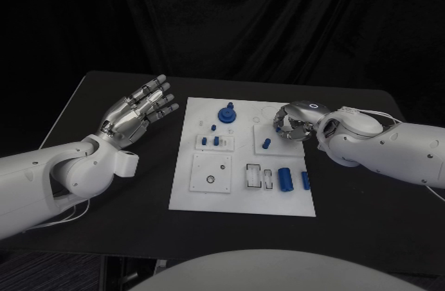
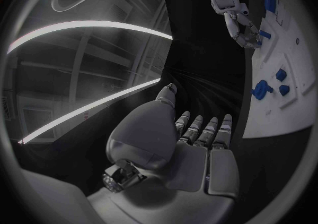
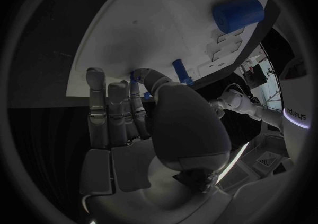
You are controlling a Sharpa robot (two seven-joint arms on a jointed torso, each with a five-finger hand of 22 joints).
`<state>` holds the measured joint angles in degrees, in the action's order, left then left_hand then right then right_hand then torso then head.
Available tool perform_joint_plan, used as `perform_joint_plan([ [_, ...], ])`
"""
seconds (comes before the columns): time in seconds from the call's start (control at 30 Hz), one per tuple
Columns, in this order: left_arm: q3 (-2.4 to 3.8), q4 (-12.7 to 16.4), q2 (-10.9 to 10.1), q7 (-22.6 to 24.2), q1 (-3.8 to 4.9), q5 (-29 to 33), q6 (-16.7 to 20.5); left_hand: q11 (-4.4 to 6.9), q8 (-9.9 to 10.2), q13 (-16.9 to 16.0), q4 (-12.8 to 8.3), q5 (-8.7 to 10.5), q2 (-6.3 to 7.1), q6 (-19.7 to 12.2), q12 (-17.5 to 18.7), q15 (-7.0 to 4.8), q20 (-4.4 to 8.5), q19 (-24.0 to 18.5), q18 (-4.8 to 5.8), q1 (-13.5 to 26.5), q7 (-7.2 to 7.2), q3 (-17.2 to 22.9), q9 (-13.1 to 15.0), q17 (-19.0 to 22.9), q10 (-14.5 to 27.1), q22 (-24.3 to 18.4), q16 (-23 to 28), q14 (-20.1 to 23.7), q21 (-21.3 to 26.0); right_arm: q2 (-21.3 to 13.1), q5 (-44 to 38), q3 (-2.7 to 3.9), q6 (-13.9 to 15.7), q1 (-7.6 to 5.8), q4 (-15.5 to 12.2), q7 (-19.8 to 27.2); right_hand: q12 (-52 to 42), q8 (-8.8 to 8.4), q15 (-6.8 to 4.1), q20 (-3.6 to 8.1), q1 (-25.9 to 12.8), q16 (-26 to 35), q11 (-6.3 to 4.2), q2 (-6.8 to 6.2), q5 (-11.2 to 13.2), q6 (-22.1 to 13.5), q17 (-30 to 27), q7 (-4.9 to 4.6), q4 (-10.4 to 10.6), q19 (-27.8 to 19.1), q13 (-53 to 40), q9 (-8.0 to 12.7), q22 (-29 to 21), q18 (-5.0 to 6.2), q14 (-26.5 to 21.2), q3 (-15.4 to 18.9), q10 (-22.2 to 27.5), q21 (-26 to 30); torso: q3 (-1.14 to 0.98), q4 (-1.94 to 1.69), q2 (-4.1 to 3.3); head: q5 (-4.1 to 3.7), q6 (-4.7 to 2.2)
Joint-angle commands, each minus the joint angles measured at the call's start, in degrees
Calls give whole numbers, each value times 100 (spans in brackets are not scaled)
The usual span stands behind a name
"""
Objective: Assemble the parts on the task board
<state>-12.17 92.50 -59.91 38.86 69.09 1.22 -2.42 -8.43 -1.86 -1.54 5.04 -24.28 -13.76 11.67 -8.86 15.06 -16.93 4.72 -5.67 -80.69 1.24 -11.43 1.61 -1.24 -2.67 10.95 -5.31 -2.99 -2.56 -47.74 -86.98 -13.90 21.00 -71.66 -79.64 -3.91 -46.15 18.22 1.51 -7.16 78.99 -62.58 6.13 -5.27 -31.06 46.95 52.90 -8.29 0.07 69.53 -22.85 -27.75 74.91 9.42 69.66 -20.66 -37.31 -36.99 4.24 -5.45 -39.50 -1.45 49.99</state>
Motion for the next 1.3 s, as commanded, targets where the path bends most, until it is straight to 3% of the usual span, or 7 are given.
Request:
perform_joint_plan([
  [0.03,6,0,13,680,-11,18,-94,-60,18,-6,-35,-36,-17,1,-36,41,-9,47,55,-4,30,12,8,-9,0,12,-34,8,-31,-4,18,2,48,19,-5,-8,-6,45,-13,-8,6,-44,-20,29,-25,55,21,0,-8,54,8,-26,269,-7,51,-31,-88,-55,1,-3,0,-8,1],
  [0.47,6,-21,22,629,-18,18,-117,-86,14,-9,-94,-67,-28,25,-52,74,-7,88,106,-5,56,58,12,-14,-10,29,-76,-13,-46,18,19,3,99,24,9,37,-2,272,-103,77,56,-38,-132,87,86,238,-4,-5,-69,146,36,-201,294,-28,112,-52,-535,-146,-1,-6,2,-21,1],
  [0.73,6,-30,26,606,-23,18,-136,-98,12,-10,-113,-78,-33,35,-62,84,-6,99,121,-5,70,75,13,-16,-15,34,-86,-18,-50,33,85,4,368,25,34,137,106,394,-146,123,184,-45,-172,150,82,347,7,9,-163,244,95,-314,335,-52,194,-83,-810,-293,0,-6,4,-15,1],
  [1.1,6,-52,31,581,-26,18,-146,-117,12,-12,-138,-91,-39,40,-75,94,-5,116,136,-5,84,99,14,-18,-23,46,-101,-25,-57,-2,128,33,614,21,-3,171,203,441,-162,144,190,-14,-187,144,47,378,-24,19,-181,275,140,-372,342,-58,221,-68,-924,-322,1,-7,6,12,1],
  [1.3,6,-70,40,569,-27,18,-146,-122,12,-12,-145,-93,-40,39,-76,96,-5,122,140,-6,87,105,14,-18,-24,51,-105,-26,-59,-124,160,73,695,-54,-178,86,401,462,-170,154,154,-320,-190,147,74,357,345,28,-156,506,224,-434,442,-133,522,-45,-993,-769,4,-14,2,25,1],
])
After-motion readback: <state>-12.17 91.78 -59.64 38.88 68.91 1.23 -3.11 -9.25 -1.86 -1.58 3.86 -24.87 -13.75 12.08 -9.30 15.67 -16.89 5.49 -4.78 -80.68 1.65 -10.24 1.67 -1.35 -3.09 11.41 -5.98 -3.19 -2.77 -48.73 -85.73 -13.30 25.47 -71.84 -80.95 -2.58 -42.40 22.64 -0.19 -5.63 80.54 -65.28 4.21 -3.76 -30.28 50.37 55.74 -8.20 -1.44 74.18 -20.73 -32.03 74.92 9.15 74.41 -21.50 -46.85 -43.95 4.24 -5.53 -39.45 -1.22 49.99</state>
